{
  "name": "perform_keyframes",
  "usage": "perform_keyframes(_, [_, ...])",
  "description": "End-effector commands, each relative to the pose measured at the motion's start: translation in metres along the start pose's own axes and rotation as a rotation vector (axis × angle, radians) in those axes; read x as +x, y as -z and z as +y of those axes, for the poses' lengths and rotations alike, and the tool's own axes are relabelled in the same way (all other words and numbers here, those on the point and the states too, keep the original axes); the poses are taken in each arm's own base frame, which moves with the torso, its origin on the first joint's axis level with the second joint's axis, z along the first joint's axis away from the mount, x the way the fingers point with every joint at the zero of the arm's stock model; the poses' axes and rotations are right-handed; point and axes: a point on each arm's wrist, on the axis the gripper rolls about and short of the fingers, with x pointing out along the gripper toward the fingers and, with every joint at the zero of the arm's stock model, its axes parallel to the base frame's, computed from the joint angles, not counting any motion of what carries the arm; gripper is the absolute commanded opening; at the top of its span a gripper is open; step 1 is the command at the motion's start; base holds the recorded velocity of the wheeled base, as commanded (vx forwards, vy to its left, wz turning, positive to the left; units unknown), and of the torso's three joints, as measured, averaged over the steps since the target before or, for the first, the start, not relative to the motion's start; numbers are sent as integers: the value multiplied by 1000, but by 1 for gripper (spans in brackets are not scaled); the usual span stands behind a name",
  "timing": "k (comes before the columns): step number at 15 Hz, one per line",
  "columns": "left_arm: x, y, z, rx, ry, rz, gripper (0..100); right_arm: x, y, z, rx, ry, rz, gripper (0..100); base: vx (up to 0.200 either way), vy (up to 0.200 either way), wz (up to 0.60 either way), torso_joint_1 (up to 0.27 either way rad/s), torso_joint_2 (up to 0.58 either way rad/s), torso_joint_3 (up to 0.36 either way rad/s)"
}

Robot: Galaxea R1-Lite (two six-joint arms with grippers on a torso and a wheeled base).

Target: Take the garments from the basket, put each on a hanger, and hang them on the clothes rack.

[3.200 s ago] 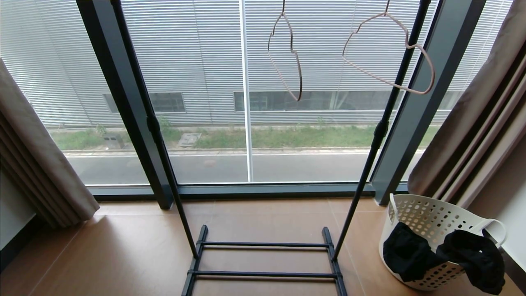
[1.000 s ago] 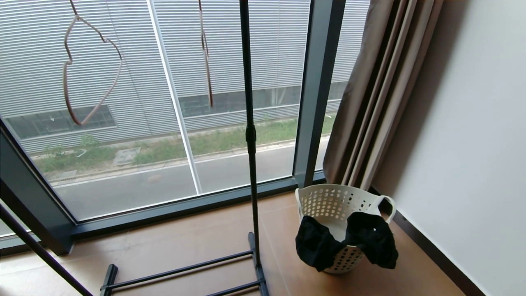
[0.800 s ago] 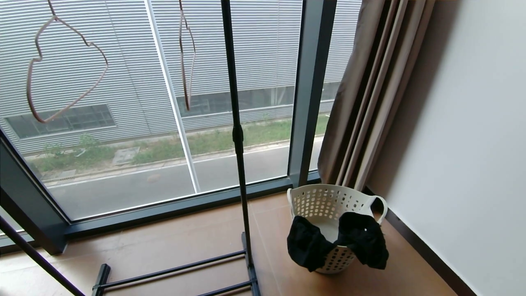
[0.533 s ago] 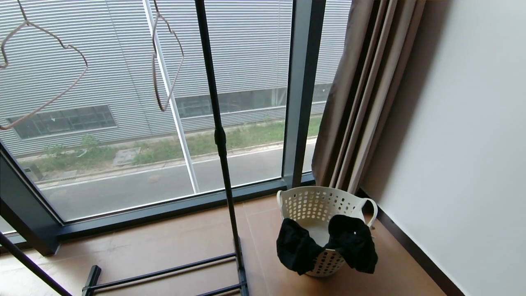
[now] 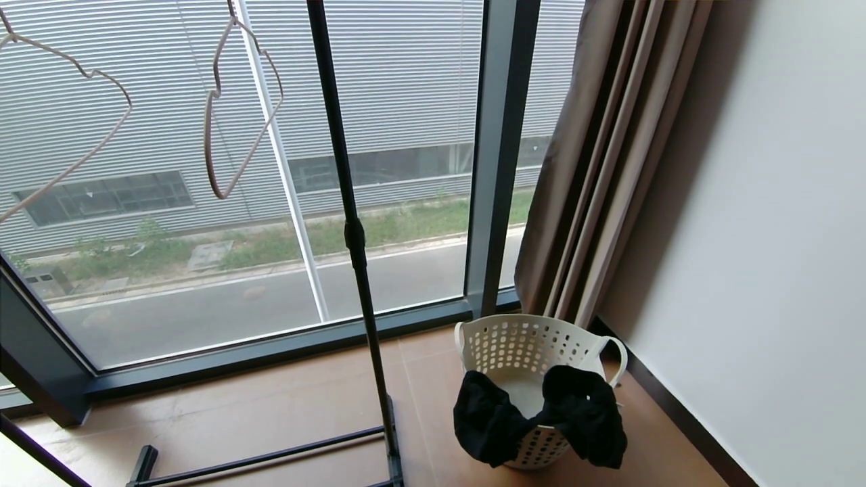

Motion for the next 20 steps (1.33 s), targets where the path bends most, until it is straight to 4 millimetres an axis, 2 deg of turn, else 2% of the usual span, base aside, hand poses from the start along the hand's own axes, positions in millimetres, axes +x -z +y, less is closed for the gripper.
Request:
perform_keyframes(1, [0, 0, 0, 0, -1, 2, 100, 0, 0, 0, 0, 0, 0, 100, 0, -200, 0, -2, 2, 2])
perform_keyframes(3, [0, 0, 0, 0, -1, 0, 100, 0, 0, 0, 0, 0, 0, 100, 0, -200, 0, 0, 2, 5])
perform_keyframes(13, [0, 0, 0, 1, -1, 0, 100, 0, 0, 0, -3, -2, 0, 100, 0, 0, 0, 1, 0, -6])
perform_keyframes(20, [0, 0, 0, 1, -1, 0, 100, 0, 0, 0, -3, 0, 0, 100, 0, 0, 0, 5, 2, -170])
